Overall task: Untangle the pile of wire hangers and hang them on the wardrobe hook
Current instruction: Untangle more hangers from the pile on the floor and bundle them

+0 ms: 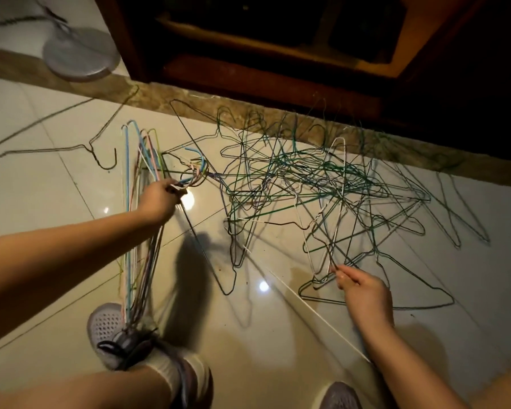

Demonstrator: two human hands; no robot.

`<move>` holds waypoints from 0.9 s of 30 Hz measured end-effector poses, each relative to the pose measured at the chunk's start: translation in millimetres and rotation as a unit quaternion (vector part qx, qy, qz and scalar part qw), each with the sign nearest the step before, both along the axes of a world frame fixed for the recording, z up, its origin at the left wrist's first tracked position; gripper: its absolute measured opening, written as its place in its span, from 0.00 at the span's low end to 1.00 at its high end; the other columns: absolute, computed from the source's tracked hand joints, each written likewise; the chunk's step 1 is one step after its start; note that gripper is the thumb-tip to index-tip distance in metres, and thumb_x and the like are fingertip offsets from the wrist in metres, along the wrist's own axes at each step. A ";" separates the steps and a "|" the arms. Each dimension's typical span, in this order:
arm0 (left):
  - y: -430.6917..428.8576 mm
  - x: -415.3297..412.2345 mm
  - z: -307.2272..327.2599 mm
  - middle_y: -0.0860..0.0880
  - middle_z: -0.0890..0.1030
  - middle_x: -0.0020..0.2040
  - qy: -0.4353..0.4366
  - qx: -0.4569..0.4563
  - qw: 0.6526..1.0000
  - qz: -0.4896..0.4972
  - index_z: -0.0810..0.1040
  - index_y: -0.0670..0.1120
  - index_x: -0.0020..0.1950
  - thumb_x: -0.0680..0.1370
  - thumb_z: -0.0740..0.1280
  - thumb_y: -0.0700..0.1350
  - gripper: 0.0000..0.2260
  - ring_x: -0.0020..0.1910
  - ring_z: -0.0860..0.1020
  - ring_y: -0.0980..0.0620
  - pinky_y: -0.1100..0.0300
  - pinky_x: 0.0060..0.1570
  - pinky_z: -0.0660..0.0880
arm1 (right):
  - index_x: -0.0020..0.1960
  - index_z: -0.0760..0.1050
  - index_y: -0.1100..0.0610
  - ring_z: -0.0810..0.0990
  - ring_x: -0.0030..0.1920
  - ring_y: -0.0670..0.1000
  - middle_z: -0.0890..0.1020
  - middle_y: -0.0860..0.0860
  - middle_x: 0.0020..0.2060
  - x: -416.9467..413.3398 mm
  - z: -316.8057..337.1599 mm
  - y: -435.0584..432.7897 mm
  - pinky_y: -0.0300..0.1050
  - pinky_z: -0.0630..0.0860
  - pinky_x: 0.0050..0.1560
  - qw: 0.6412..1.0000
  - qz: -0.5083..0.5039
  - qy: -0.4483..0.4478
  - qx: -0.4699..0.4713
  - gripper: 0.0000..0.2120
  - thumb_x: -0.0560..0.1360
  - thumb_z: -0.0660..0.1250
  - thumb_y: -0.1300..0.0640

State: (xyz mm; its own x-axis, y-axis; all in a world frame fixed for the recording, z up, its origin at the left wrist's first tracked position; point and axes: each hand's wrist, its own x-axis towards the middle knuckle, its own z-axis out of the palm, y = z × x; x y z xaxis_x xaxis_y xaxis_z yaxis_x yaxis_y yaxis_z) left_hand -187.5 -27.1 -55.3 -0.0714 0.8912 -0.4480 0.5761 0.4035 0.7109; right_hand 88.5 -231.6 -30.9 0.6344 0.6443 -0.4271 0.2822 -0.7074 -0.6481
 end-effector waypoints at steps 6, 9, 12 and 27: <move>-2.3 8.0 29.1 0.34 0.77 0.57 -0.005 0.008 1.000 -0.019 0.70 0.36 0.66 0.78 0.56 0.31 0.17 0.33 0.69 0.53 0.64 0.29 0.64 | 0.56 0.80 0.61 0.80 0.51 0.54 0.83 0.53 0.49 -7.1 14.9 -7.6 0.44 0.73 0.54 0.999 0.022 -0.021 0.009 0.11 0.75 0.65 0.63; -7.4 12.9 43.5 0.36 0.77 0.55 -0.014 0.007 1.000 -0.027 0.69 0.37 0.68 0.79 0.55 0.30 0.18 0.31 0.68 0.56 0.68 0.27 0.66 | 0.56 0.80 0.60 0.80 0.50 0.53 0.83 0.51 0.47 -4.7 28.6 -11.9 0.42 0.73 0.52 0.999 0.025 -0.024 0.021 0.11 0.76 0.65 0.62; -14.6 17.5 56.7 0.45 0.75 0.44 -0.025 0.000 0.999 -0.039 0.69 0.38 0.68 0.79 0.56 0.32 0.17 0.32 0.67 0.56 0.68 0.26 0.66 | 0.57 0.79 0.60 0.80 0.51 0.53 0.83 0.51 0.49 -1.2 45.6 -12.2 0.42 0.73 0.52 0.998 0.011 -0.018 0.051 0.11 0.76 0.64 0.62; -63.2 103.3 115.3 0.46 0.74 0.34 -0.385 -0.112 0.916 0.002 0.72 0.43 0.42 0.78 0.60 0.31 0.09 0.26 0.77 0.56 0.63 0.30 0.77 | 0.48 0.80 0.52 0.76 0.38 0.41 0.80 0.42 0.38 -63.7 60.7 39.6 0.37 0.72 0.41 0.963 -0.038 0.128 0.234 0.08 0.75 0.64 0.62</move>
